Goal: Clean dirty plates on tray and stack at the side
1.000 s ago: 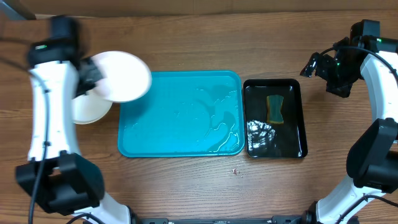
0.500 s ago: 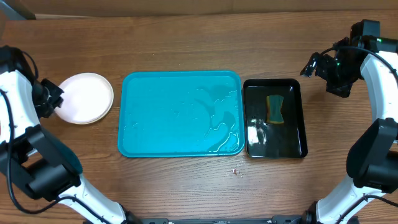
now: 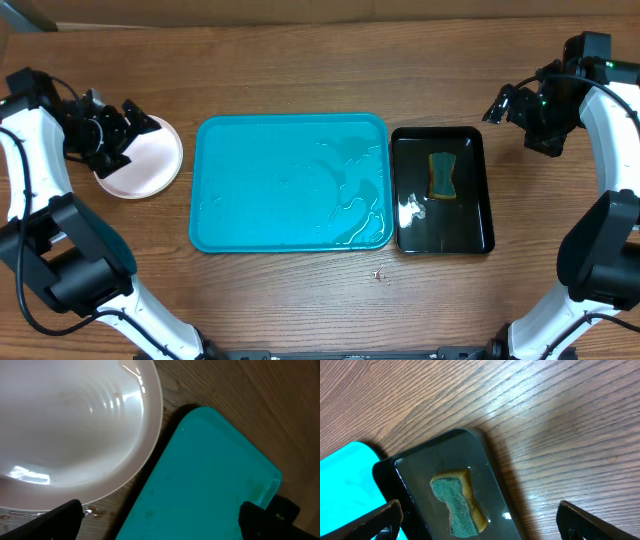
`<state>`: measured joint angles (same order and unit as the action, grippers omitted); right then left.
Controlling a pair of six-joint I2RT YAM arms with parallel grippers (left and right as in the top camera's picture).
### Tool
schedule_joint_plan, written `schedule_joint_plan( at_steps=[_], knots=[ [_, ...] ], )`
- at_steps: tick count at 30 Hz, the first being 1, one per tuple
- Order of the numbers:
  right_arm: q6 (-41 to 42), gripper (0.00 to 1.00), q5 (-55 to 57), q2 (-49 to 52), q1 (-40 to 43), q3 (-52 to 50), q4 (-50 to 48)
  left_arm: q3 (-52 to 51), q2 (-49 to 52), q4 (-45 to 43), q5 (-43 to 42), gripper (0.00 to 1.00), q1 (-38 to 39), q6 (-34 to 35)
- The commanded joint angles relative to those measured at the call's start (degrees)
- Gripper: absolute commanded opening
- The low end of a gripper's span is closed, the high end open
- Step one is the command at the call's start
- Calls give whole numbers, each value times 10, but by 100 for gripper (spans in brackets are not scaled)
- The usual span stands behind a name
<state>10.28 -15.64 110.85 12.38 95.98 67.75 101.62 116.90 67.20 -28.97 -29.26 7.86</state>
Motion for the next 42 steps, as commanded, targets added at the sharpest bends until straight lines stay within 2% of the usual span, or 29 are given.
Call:
schedule_joint_plan(
  at_steps=[1,15,20,29,34,36,38,42],
  knots=[
    [0,100,1,-7,1,4,-2,4,4,-2,-34,100,5,-23],
    [0,100,2,-7,1,4,-2,4,4,-2,-34,100,5,-23],
    [0,100,2,-50,-5,4,-1,4,4,-2,-34,100,5,-23],
    [0,100,1,-318,-66,4,-4,4,4,-2,-34,100,5,-23],
    [-1,100,2,-501,-141,4,-4,4,4,-2,-35,100,5,-23],
    [-35,100,53,-569,-181,4,-17,4,4,-2,-34,100,5,-23],
    [-35,100,97,-637,-210,4,-28,4,4,-2,-34,100,5,-23],
    [-35,100,145,-752,-226,-25,-66,4,4,-2,-35,100,5,-23]
  ],
)
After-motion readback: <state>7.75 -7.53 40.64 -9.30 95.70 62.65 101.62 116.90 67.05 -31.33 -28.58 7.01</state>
